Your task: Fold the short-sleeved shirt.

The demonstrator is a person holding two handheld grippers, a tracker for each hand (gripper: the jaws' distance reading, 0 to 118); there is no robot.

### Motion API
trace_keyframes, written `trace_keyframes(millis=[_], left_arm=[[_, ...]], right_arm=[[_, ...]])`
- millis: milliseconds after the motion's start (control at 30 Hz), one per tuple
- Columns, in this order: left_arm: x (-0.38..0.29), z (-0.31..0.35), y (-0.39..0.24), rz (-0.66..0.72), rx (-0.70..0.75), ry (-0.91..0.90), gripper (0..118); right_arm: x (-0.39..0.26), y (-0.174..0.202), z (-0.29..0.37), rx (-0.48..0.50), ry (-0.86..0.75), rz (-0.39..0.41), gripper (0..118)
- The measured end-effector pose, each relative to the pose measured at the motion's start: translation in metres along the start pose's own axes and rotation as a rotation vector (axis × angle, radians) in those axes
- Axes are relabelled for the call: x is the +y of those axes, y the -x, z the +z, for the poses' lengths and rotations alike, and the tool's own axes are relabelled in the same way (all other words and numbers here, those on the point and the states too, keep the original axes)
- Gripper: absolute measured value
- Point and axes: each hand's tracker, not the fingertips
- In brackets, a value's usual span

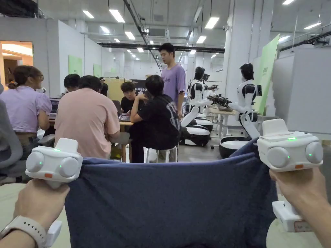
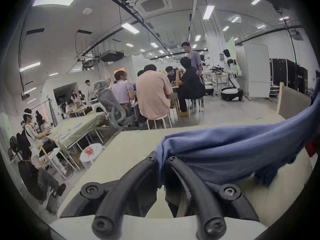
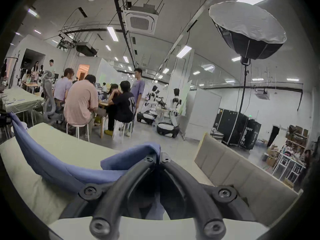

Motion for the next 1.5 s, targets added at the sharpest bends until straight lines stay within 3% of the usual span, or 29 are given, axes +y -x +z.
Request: trace_keyframes(millis=[267, 467, 567, 700, 733, 767, 833, 867, 1000, 1067, 1100, 1133, 1167, 1200, 1233, 1300, 1367, 1467, 1500], left_arm=[[-0.155, 0.067, -0.005, -0.018, -0.116, 0.186, 4], [-0.283, 0.085, 0.001, 0.021, -0.148, 0.392, 4], [-0.323, 0.089, 0.009, 0.037, -0.158, 0.454, 4], [-0.338, 0.101, 0.012, 0.060, -0.175, 0.403, 8], [-0.337, 0.105, 0.011, 0.070, -0.176, 0.384, 21], [-0.334, 0.109, 0.011, 0.072, -0.179, 0.372, 38], [-0.324, 0.123, 0.005, 0.059, -0.204, 0.292, 82], [-0.321, 0.129, 0.000, 0.045, -0.208, 0.243, 92], [-0.302, 0.157, -0.035, 0.039, -0.264, 0.183, 96], [-0.301, 0.166, -0.049, 0.038, -0.275, 0.165, 83], [-0.300, 0.171, -0.055, 0.039, -0.278, 0.160, 68], [-0.301, 0.178, -0.063, 0.034, -0.282, 0.160, 35], [-0.302, 0.182, -0.067, 0.018, -0.285, 0.165, 12], [-0.304, 0.183, -0.068, 0.004, -0.289, 0.171, 0], [-0.305, 0.183, -0.067, 0.000, -0.289, 0.175, 0], [-0.306, 0.175, -0.046, 0.043, -0.287, 0.201, 0], [-0.305, 0.162, -0.018, 0.102, -0.253, 0.249, 0], [-0.305, 0.146, 0.031, 0.162, -0.193, 0.292, 0], [-0.306, 0.143, 0.042, 0.166, -0.207, 0.296, 5]], right_arm=[[-0.169, 0.020, 0.071, 0.097, 0.266, -0.005, 2], [-0.309, 0.051, 0.108, 0.218, 0.516, 0.127, 2], [-0.349, 0.057, 0.122, 0.248, 0.603, 0.135, 2], [-0.369, 0.056, 0.139, 0.257, 0.611, 0.117, 3], [-0.368, 0.056, 0.142, 0.291, 0.595, 0.076, 8], [-0.367, 0.057, 0.144, 0.301, 0.609, 0.063, 25], [-0.358, 0.058, 0.150, 0.292, 0.631, 0.067, 96], [-0.352, 0.062, 0.159, 0.293, 0.565, 0.048, 107], [-0.327, 0.088, 0.182, 0.332, 0.480, -0.036, 106], [-0.323, 0.101, 0.185, 0.322, 0.476, -0.041, 106], [-0.324, 0.108, 0.187, 0.313, 0.472, -0.045, 105], [-0.324, 0.112, 0.190, 0.315, 0.471, -0.053, 92], [-0.325, 0.116, 0.194, 0.336, 0.465, -0.074, 69], [-0.324, 0.119, 0.194, 0.334, 0.459, -0.085, 33], [-0.324, 0.125, 0.195, 0.316, 0.457, -0.073, 0], [-0.322, 0.128, 0.200, 0.299, 0.430, -0.022, 0], [-0.321, 0.123, 0.199, 0.371, 0.439, -0.080, 0], [-0.318, 0.115, 0.203, 0.326, 0.411, -0.069, 0], [-0.317, 0.112, 0.203, 0.330, 0.409, -0.080, 0]])
